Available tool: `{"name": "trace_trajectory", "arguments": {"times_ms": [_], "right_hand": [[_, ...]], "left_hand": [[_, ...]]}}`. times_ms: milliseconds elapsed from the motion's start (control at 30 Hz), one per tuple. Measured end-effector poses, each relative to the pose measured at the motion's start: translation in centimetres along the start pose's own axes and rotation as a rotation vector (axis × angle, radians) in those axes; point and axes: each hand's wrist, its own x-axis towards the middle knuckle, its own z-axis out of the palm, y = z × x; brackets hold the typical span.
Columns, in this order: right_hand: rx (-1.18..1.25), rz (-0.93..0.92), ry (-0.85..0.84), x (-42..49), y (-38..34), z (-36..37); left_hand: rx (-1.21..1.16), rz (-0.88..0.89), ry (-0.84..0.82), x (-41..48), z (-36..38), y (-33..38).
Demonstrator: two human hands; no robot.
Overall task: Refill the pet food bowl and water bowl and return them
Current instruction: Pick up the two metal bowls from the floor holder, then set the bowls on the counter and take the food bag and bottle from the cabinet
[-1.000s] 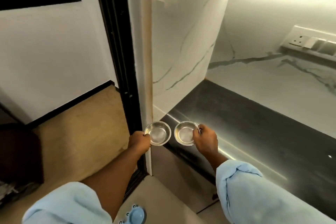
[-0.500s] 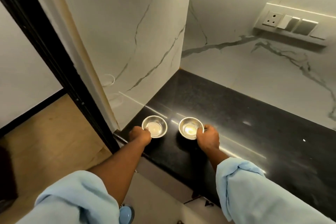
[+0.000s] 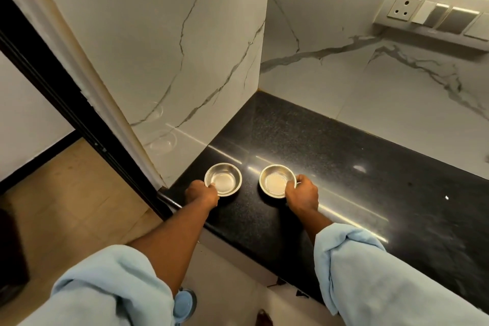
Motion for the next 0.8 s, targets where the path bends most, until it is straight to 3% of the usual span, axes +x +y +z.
{"name": "trace_trajectory", "arguments": {"times_ms": [467,800], "right_hand": [[-0.04,-0.062,-0.129,-1.2,0.1,-2.4],[-0.077,-0.187,-0.113,-1.9,0.4,-7.6]], "left_hand": [[0.017,0.005,0.007,-4.5,-1.2,1.3],[0.043,0.076,0.129,-9.2,-1.0,4.1]]}}
